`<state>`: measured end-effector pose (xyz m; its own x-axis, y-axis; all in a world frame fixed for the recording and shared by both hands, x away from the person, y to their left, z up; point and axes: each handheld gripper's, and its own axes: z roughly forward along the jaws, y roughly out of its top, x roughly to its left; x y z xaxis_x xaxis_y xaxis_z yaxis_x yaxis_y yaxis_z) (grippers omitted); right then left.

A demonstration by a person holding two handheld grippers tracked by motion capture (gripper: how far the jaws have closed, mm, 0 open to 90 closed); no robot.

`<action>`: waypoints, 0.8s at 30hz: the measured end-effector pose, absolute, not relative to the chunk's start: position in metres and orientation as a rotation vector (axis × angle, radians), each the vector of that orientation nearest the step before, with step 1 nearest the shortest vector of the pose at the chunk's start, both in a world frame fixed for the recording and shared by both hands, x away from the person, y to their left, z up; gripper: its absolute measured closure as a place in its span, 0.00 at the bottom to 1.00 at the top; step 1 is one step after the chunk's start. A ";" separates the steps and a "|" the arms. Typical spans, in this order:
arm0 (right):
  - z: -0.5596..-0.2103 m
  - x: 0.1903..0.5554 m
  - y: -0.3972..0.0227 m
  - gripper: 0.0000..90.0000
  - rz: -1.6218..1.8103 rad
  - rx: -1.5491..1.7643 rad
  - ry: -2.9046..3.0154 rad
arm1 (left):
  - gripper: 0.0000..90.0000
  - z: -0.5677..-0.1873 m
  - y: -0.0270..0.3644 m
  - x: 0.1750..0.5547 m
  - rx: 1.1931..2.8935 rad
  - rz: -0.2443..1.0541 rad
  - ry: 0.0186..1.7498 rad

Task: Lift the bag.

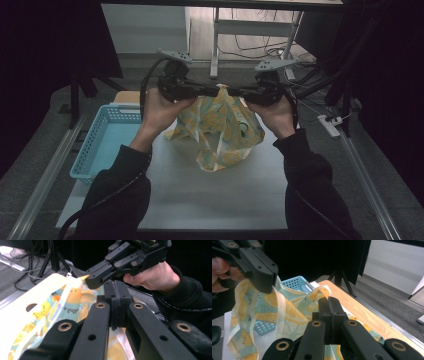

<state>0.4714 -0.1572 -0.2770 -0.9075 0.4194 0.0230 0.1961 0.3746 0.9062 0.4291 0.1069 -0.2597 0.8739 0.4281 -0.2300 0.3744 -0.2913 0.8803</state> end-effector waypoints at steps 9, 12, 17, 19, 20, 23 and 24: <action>-0.252 0.467 -0.161 1.00 1.570 0.529 2.375 | 1.00 -0.236 0.114 0.431 1.871 0.105 0.600; -0.245 0.466 -0.161 1.00 1.568 0.518 2.360 | 1.00 -0.229 0.115 0.431 1.851 0.115 0.595; -0.233 0.463 -0.158 1.00 1.586 0.499 2.342 | 1.00 -0.219 0.118 0.431 1.832 0.138 0.593; -0.231 0.463 -0.156 1.00 1.589 0.492 2.340 | 1.00 -0.218 0.117 0.431 1.841 0.153 0.603; -0.231 0.463 -0.155 1.00 1.586 0.489 2.341 | 1.00 -0.219 0.116 0.432 1.850 0.166 0.612; -0.236 0.463 -0.151 1.00 1.575 0.486 2.356 | 1.00 -0.225 0.115 0.434 1.874 0.194 0.635; -0.239 0.463 -0.150 1.00 1.573 0.488 2.360 | 1.00 -0.228 0.114 0.435 1.880 0.202 0.637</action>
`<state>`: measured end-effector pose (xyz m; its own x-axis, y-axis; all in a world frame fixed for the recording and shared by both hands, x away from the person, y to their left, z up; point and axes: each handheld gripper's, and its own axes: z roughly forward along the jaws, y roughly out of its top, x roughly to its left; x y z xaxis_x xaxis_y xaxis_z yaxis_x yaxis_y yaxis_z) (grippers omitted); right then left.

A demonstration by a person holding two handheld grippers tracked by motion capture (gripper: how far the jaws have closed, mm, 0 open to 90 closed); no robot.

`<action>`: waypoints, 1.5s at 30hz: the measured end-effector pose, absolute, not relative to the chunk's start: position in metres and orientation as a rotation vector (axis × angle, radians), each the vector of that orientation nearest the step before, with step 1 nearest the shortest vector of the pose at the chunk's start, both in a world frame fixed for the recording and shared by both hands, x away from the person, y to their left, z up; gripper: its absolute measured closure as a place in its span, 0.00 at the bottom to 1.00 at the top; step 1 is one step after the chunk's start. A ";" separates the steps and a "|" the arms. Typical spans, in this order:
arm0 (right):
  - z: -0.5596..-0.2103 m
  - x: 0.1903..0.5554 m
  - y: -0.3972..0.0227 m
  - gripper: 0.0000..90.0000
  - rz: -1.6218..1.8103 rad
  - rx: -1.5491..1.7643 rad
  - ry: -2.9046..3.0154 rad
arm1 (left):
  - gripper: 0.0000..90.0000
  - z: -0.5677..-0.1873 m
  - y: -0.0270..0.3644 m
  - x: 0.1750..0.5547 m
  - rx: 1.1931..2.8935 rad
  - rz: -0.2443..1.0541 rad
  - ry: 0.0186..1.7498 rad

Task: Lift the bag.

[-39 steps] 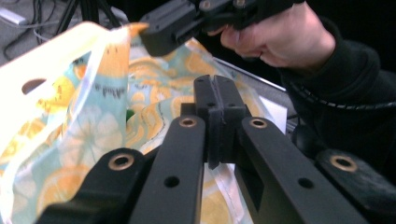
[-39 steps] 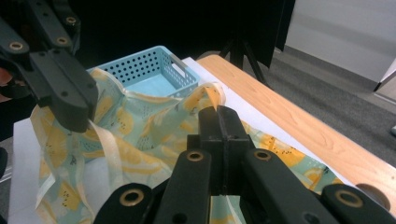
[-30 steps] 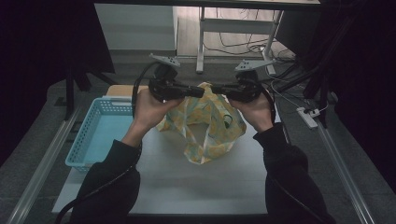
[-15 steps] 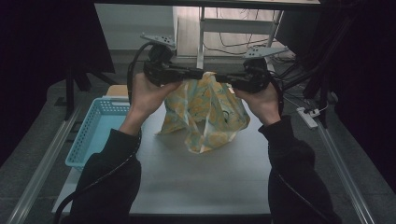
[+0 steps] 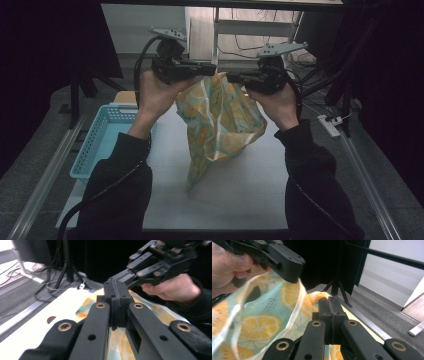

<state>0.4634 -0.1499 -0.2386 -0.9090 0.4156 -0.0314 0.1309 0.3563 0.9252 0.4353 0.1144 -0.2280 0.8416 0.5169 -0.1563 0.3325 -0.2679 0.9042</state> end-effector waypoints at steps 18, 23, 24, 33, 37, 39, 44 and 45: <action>-0.283 0.462 -0.147 0.96 1.553 0.497 2.438 | 0.95 -0.277 0.105 0.441 2.004 0.173 0.617; -0.289 0.464 -0.147 0.85 1.552 0.525 2.435 | 0.79 -0.283 0.106 0.440 2.009 0.195 0.611; -0.290 0.464 -0.147 0.84 1.554 0.530 2.434 | 0.77 -0.284 0.106 0.439 2.002 0.192 0.613; -0.293 0.460 -0.150 0.64 1.542 0.560 2.427 | 0.45 -0.296 0.114 0.432 1.991 0.256 0.613; -0.295 0.459 -0.152 0.53 1.544 0.578 2.418 | 0.30 -0.301 0.118 0.428 1.980 0.260 0.623; -0.296 0.458 -0.153 0.47 1.539 0.587 2.420 | 0.23 -0.304 0.119 0.425 1.977 0.259 0.637; -0.299 0.454 -0.154 0.35 1.510 0.601 2.405 | 0.13 -0.312 0.122 0.417 2.002 0.258 0.648; -0.300 0.453 -0.155 0.33 1.512 0.599 2.401 | 0.11 -0.315 0.123 0.415 2.004 0.264 0.652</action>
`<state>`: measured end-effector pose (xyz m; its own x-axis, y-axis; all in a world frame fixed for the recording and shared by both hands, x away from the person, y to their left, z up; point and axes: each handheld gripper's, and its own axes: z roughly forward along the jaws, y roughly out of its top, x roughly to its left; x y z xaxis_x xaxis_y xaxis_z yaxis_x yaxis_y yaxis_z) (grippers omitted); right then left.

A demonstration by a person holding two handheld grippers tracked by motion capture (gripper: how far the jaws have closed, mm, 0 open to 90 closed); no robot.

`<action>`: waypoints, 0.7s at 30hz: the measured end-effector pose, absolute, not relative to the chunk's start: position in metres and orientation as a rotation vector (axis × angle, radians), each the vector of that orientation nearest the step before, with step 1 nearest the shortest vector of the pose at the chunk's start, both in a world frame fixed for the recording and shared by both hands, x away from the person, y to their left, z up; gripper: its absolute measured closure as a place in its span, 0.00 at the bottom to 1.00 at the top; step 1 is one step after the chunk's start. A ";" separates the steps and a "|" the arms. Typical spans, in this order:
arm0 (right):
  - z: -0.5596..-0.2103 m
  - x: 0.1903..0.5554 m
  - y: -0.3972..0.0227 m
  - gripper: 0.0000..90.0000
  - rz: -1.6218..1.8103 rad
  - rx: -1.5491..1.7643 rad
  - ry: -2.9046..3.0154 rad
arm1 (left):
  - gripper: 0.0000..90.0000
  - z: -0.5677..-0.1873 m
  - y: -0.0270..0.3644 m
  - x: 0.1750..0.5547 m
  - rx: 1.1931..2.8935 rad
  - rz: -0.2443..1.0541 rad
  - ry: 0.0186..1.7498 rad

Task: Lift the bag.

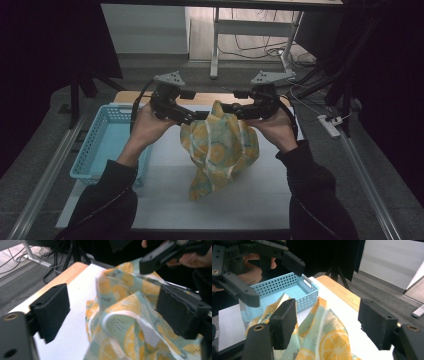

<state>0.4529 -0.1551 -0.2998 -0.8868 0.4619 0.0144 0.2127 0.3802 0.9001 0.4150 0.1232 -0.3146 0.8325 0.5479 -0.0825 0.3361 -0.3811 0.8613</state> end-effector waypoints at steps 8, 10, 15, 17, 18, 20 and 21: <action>-0.306 0.446 -0.162 0.20 1.495 0.624 2.400 | 0.00 -0.333 0.137 0.404 1.975 0.258 0.690; -0.309 0.444 -0.163 0.18 1.485 0.631 2.398 | 0.00 -0.338 0.141 0.401 1.968 0.257 0.699; -0.319 0.440 -0.167 0.14 1.447 0.642 2.416 | 0.00 -0.349 0.150 0.395 1.964 0.252 0.720; -0.323 0.439 -0.169 0.13 1.448 0.647 2.412 | 0.00 -0.353 0.153 0.392 1.964 0.252 0.723; -0.324 0.438 -0.170 0.12 1.450 0.652 2.414 | 0.00 -0.355 0.155 0.390 1.962 0.250 0.729; -0.329 0.437 -0.172 0.12 1.451 0.657 2.419 | 0.00 -0.359 0.158 0.386 1.964 0.260 0.734; -0.331 0.436 -0.173 0.12 1.453 0.655 2.422 | 0.00 -0.361 0.159 0.384 1.966 0.265 0.735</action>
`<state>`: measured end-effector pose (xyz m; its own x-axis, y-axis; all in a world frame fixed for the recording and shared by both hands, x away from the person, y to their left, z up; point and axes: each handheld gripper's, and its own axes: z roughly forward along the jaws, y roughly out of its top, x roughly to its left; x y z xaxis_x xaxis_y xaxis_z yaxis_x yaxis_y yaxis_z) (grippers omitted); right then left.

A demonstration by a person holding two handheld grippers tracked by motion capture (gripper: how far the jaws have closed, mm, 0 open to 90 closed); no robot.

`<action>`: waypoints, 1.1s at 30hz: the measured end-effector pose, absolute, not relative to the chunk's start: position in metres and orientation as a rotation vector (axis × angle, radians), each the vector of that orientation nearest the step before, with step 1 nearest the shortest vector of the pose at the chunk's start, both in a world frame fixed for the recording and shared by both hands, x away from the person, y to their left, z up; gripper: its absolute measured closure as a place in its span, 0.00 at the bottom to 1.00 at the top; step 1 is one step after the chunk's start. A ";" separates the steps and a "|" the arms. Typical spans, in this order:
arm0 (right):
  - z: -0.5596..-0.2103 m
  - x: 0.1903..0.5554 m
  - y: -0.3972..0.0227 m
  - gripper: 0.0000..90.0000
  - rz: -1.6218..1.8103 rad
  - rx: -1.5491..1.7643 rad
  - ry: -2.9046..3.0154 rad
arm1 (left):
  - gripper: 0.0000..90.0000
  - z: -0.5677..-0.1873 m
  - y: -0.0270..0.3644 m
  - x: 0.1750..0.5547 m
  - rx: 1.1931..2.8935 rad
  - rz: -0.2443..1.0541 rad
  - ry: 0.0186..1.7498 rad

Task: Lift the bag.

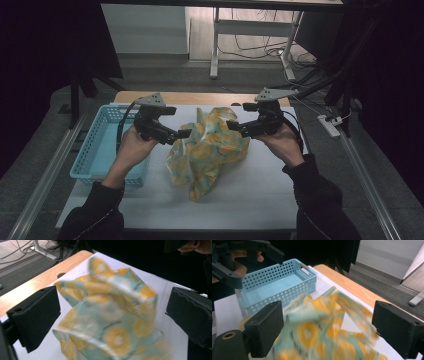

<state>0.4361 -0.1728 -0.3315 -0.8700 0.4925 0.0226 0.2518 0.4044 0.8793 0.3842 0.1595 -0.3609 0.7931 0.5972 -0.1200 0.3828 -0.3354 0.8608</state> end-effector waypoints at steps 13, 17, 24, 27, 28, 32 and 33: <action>-0.360 0.419 -0.181 0.09 1.441 0.645 2.436 | 0.00 -0.390 0.173 0.361 1.954 0.258 0.789; -0.368 0.413 -0.184 0.07 1.436 0.642 2.447 | 0.00 -0.401 0.176 0.355 1.958 0.253 0.808; -0.384 0.402 -0.190 0.04 1.442 0.651 2.450 | 0.00 -0.417 0.179 0.340 1.970 0.267 0.833; -0.390 0.397 -0.193 0.04 1.432 0.655 2.454 | 0.00 -0.425 0.181 0.332 1.966 0.283 0.845; -0.392 0.395 -0.195 0.04 1.434 0.659 2.452 | 0.00 -0.428 0.182 0.329 1.963 0.283 0.848; -0.401 0.387 -0.201 0.04 1.428 0.674 2.451 | 0.00 -0.440 0.189 0.318 1.959 0.285 0.875; -0.403 0.385 -0.203 0.03 1.419 0.673 2.453 | 0.00 -0.443 0.191 0.315 1.957 0.291 0.882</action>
<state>0.3853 -0.2030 -0.4033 -0.8685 0.4946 0.0314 0.2739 0.4262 0.8621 0.3148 0.1907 -0.4427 0.7132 0.6851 -0.1480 0.4628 -0.3017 0.8335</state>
